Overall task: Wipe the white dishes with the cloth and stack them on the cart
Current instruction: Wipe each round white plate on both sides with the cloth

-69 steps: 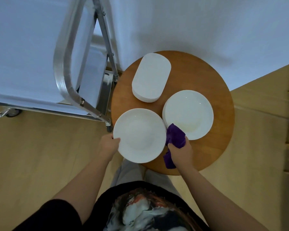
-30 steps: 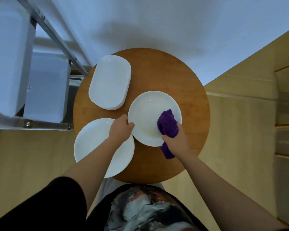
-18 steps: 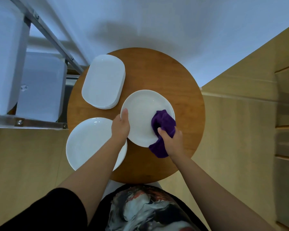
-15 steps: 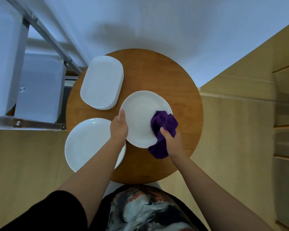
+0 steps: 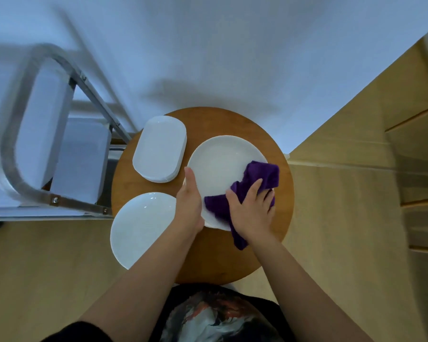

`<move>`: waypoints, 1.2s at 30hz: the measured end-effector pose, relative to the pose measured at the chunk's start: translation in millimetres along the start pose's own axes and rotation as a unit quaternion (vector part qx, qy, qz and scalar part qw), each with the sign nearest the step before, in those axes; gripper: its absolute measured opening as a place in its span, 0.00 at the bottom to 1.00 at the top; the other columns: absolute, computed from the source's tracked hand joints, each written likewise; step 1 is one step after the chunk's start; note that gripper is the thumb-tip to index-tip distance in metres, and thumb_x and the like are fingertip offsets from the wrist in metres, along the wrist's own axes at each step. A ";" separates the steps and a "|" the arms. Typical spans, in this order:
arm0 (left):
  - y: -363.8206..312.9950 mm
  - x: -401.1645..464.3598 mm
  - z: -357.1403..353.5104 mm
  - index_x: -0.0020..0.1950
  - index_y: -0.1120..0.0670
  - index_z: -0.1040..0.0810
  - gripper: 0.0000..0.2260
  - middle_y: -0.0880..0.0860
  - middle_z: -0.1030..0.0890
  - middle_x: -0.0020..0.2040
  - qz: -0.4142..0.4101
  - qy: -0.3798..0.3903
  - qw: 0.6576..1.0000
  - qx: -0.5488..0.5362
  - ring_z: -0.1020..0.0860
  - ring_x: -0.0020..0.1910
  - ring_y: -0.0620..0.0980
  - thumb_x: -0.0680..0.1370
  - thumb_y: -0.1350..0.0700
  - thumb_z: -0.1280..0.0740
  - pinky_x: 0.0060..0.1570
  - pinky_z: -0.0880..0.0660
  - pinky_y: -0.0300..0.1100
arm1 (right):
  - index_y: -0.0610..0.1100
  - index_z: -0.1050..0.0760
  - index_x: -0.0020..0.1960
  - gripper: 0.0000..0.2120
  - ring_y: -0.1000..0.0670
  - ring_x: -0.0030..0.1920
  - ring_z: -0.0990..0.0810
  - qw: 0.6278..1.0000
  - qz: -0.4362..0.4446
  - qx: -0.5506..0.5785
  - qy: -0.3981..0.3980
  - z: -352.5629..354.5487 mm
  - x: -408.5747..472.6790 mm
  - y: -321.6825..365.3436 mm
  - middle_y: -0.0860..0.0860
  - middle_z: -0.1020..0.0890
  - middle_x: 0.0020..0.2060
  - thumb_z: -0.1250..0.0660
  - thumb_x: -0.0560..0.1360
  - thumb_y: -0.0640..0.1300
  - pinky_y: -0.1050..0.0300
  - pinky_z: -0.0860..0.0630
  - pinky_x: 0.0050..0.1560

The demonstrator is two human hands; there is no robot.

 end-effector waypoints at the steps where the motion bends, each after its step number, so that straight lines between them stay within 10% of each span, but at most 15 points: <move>1: -6.7 -8.0 -1.3 0.54 0.39 0.29 0.17 0.49 0.21 0.54 -0.010 0.002 1.000 0.009 0.23 0.54 0.52 0.77 0.33 0.49 0.46 0.21 0.45 | 0.44 0.66 0.76 0.37 0.42 0.75 0.62 0.998 -0.004 -0.019 -0.056 9.1 -3.9 6.5 0.42 0.58 0.76 0.55 0.78 0.63 0.46 0.63 0.72; 9: -42.3 -74.0 14.7 0.50 0.41 0.29 0.16 0.49 0.20 0.47 -0.056 0.023 0.998 -0.009 0.21 0.46 0.49 0.77 0.33 0.49 0.33 0.23 0.39 | 0.47 0.59 0.77 0.30 0.43 0.76 0.53 0.956 0.174 -0.008 -0.236 69.9 -34.9 88.4 0.43 0.49 0.76 0.59 0.79 0.57 0.48 0.57 0.73; 18: -101.2 -107.8 40.0 0.60 0.46 0.24 0.24 0.48 0.19 0.53 -0.130 0.042 0.990 -0.043 0.22 0.55 0.51 0.77 0.33 0.48 0.59 0.25 0.51 | 0.54 0.44 0.75 0.24 0.56 0.75 0.50 0.877 0.465 0.040 -0.112 67.9 -124.5 168.5 0.53 0.39 0.74 0.51 0.79 0.53 0.60 0.60 0.72; 26: -119.8 -101.7 67.3 0.42 0.58 0.19 0.35 0.57 0.16 0.36 -0.096 0.070 0.990 -0.082 0.17 0.38 0.55 0.71 0.27 0.45 0.40 0.22 0.47 | 0.47 0.24 0.64 0.21 0.59 0.67 0.35 0.822 0.568 0.025 0.009 70.3 -177.5 178.5 0.52 0.25 0.65 0.44 0.74 0.42 0.69 0.54 0.69; 32: -117.1 -98.7 73.6 0.64 0.53 0.26 0.37 0.58 0.17 0.53 -0.035 0.100 0.990 -0.095 0.18 0.50 0.61 0.68 0.27 0.42 0.47 0.20 0.56 | 0.47 0.18 0.54 0.16 0.66 0.59 0.31 0.831 0.548 -0.078 0.062 78.8 -175.4 141.5 0.57 0.19 0.54 0.41 0.71 0.41 0.68 0.48 0.68; 36: -122.8 -98.6 81.1 0.59 0.50 0.25 0.29 0.57 0.15 0.46 -0.021 0.098 0.989 -0.111 0.16 0.42 0.61 0.72 0.30 0.42 0.32 0.21 0.54 | 0.48 0.25 0.64 0.20 0.55 0.64 0.29 0.843 0.518 -0.131 -0.059 106.8 -173.9 127.7 0.54 0.24 0.64 0.42 0.74 0.44 0.63 0.45 0.68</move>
Point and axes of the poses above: each hand's wrist, its own x-axis towards the middle knuckle, its own z-axis out of the back of the hand, y = z × x, the point moved 10 cm from there along x, towards the middle knuckle
